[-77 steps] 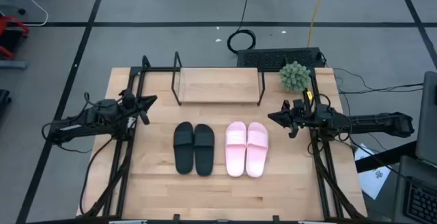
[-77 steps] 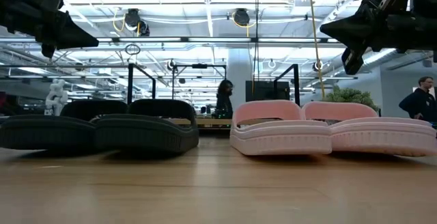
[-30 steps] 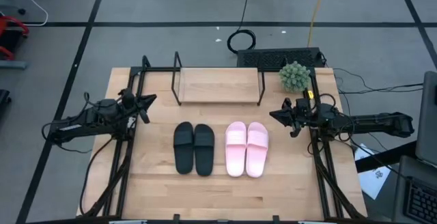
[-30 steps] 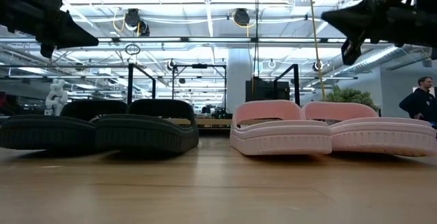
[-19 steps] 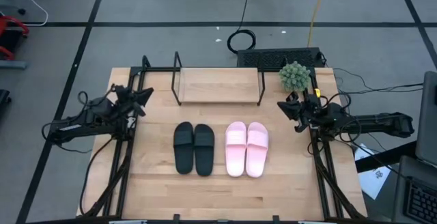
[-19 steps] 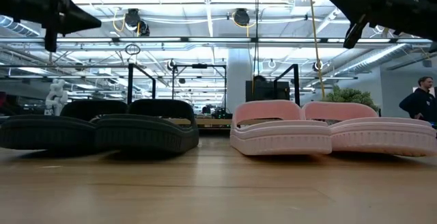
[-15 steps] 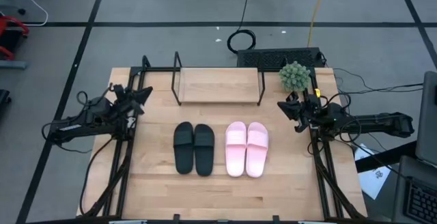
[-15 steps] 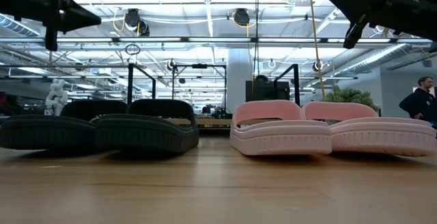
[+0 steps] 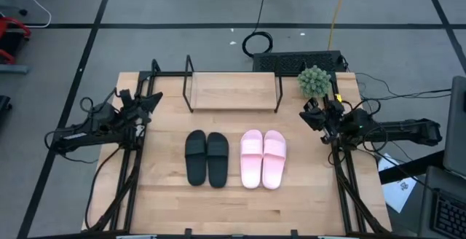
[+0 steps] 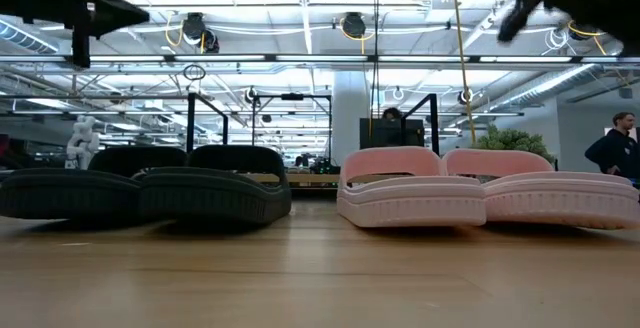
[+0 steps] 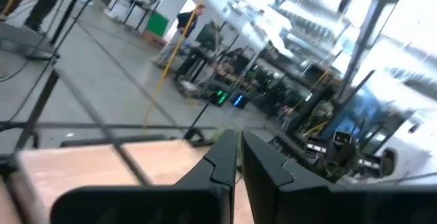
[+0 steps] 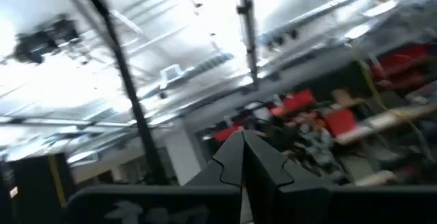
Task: Pick and place slides into the shelf
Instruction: Put the left black slide on the shelf
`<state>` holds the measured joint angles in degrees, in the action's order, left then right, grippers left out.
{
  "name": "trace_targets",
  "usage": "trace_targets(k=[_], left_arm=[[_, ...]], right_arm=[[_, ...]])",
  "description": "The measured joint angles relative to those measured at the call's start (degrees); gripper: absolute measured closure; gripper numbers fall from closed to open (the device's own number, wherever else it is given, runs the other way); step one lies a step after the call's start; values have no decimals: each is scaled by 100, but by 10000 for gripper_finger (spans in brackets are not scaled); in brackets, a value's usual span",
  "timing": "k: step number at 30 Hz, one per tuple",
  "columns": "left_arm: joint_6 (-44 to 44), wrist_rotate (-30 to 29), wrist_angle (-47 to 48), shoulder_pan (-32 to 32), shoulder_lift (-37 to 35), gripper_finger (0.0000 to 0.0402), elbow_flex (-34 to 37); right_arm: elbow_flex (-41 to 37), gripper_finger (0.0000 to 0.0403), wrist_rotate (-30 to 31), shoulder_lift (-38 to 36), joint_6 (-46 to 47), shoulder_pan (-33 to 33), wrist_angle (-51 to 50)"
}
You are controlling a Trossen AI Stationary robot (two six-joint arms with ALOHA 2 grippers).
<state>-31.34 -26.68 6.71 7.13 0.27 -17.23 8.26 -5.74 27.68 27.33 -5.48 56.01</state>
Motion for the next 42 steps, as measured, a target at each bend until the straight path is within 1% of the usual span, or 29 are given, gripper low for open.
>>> trace_targets(k=[3,6,9,10,12,15,19,22,23,25,26,27,29,31,34,37,39,41,42], left_arm=[[150,195,-309,-37,12,378,-238],[398,485,-368,-132,165,378,-912],[742,917,-198,-247,603,378,-1999],[850,1068,-42,-276,832,378,-2450],[969,1296,472,-313,1443,378,-3419],[955,1637,1732,-314,2716,378,-5027],[723,2102,4201,-417,4680,378,-7301],[363,2013,6164,-824,5947,378,-8671],[160,1860,6800,-1029,6300,378,-9029],[-319,1594,7845,-1568,6953,378,-9510],[-627,1401,8248,-1897,7211,378,-9638],[-946,1239,8415,-2266,7441,378,-9678],[-1282,955,8133,-3015,7672,378,-9529],[-1935,541,8036,-3736,7878,378,-9392],[-3719,-332,8209,-4751,8129,378,-9116],[-5671,-1526,8064,-5792,8353,378,-8695],[-6900,-2230,8014,-6340,8538,378,-8357],[-8172,-2676,8007,-6723,8792,378,-8006],[-8779,-2764,8006,-6850,8972,378,-7830]], right_arm=[[788,403,-223,197,-478,213,-416],[1696,403,-494,420,-927,404,-1402],[2558,403,-512,607,-1315,576,-2546],[2793,403,-508,657,-1445,620,-2885],[3162,403,-505,747,-1626,688,-3259],[3358,403,-505,796,-1705,762,-3260],[3360,403,-499,792,-1776,826,-3274],[3360,403,-494,795,-1776,829,-3287],[3360,403,-491,807,-1776,829,-3307],[3360,403,-483,824,-1779,826,-3372],[3360,403,-475,827,-1779,822,-3447],[3360,403,-462,827,-1779,822,-3515],[3360,403,-445,827,-1779,822,-3620],[3358,403,-314,824,-1781,822,-3697],[3358,403,-147,826,-1833,821,-3841],[3358,403,-138,824,-1984,820,-3827],[3358,403,-138,822,-2062,820,-3827],[3358,403,-137,822,-2138,820,-3820],[3358,403,-137,825,-2193,820,-3824]])
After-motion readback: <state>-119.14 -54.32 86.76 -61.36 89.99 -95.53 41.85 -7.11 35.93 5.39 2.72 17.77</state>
